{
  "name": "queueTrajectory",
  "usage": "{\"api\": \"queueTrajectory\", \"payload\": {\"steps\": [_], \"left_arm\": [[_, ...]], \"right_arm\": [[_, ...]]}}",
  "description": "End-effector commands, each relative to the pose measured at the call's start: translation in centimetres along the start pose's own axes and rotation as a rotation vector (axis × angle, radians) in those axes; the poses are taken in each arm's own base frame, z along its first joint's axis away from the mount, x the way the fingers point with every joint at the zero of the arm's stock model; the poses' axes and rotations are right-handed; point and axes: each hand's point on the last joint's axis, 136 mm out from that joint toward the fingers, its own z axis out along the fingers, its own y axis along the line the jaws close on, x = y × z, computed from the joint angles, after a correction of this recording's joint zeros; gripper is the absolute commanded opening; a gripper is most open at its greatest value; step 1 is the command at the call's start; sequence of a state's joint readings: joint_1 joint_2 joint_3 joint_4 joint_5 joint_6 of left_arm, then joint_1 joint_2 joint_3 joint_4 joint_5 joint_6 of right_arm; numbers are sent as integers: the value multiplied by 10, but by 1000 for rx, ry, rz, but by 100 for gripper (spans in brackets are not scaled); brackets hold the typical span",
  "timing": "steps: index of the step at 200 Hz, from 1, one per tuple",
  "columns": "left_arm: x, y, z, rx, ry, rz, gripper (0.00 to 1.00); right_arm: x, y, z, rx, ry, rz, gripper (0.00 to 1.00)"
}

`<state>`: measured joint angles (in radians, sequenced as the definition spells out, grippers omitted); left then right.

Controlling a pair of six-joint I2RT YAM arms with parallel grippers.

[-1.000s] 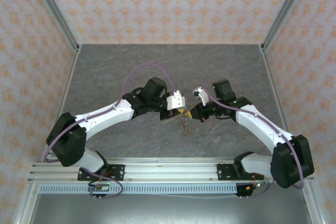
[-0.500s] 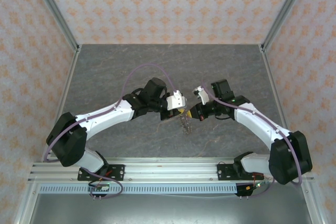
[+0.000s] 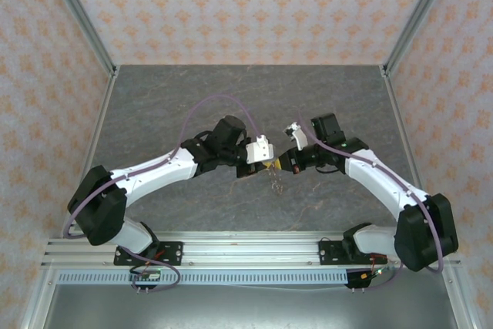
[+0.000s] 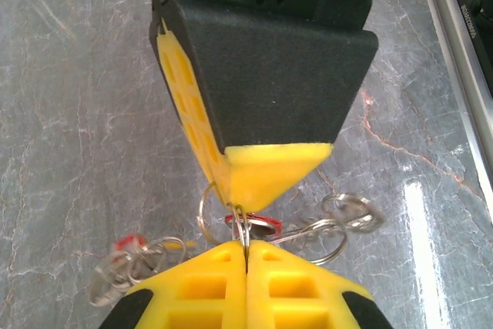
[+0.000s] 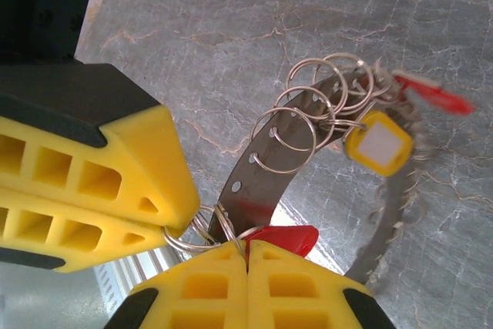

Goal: Put the keys on the keyring

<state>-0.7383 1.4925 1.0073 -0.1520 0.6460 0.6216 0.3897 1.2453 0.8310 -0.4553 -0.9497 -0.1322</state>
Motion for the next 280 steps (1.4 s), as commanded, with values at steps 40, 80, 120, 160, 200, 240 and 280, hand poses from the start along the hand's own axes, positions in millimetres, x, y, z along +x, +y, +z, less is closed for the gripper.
{"api": "queueTrajectory", "payload": {"steps": [40, 80, 120, 160, 200, 240, 280], "left_arm": [[-5, 1, -2, -21, 25, 5, 0], [-16, -1, -6, -21, -3, 3, 16], [-40, 3, -28, -84, -100, -1, 25], [-55, 12, -59, -208, -193, -39, 25], [-54, 34, -100, -440, -227, -111, 30], [-46, 50, -127, -599, -237, -171, 35], [-47, 60, -146, -694, -273, -217, 39]], "right_arm": [[-9, 21, -11, -63, -54, -80, 0], [-8, 15, -9, -39, -55, -67, 0], [-11, 4, -14, 51, -82, -60, 0], [-27, 9, -15, 25, -150, -49, 0], [-57, 21, -20, -33, -263, -56, 0], [-84, 28, -17, -60, -330, -38, 0], [-107, 40, 5, -81, -365, -22, 0]]}}
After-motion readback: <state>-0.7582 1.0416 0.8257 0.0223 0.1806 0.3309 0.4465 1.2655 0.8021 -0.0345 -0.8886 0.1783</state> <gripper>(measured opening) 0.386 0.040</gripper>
